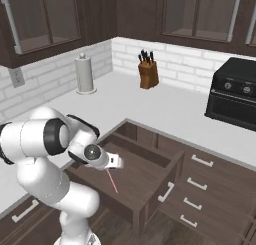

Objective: Take a straw from the drawer in front and place it inside the glass cup on the dining counter.

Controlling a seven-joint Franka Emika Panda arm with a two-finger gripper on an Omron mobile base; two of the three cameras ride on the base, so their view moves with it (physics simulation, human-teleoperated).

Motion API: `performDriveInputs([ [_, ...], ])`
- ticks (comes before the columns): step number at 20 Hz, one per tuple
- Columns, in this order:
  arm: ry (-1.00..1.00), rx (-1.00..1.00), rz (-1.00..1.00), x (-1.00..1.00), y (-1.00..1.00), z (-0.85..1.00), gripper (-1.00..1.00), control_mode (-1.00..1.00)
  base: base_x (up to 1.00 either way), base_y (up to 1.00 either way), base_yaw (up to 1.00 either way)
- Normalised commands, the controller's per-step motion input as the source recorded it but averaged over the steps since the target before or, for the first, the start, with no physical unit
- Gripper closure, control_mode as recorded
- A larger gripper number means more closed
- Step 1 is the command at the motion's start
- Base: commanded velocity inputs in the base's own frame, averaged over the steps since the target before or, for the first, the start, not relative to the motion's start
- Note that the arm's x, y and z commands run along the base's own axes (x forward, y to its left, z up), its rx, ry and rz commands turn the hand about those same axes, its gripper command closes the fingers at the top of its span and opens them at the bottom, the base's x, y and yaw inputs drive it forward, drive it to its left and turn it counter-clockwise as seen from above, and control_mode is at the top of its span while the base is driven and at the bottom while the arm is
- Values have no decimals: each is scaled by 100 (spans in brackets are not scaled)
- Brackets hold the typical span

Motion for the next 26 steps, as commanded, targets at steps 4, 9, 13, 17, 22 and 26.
performDriveInputs([
  [4,0,0,-5,78,-26,100,100,-100,0,0,0],
  [9,4,2,-4,54,-34,100,100,-100,0,0,0],
  [13,16,11,0,8,-44,100,100,-100,0,0,0],
  [17,22,20,0,-6,-51,100,100,-100,0,0,0],
  [22,27,25,0,1,-33,100,100,-100,0,0,0],
  [26,29,22,-1,23,-12,100,100,-100,0,0,0],
])
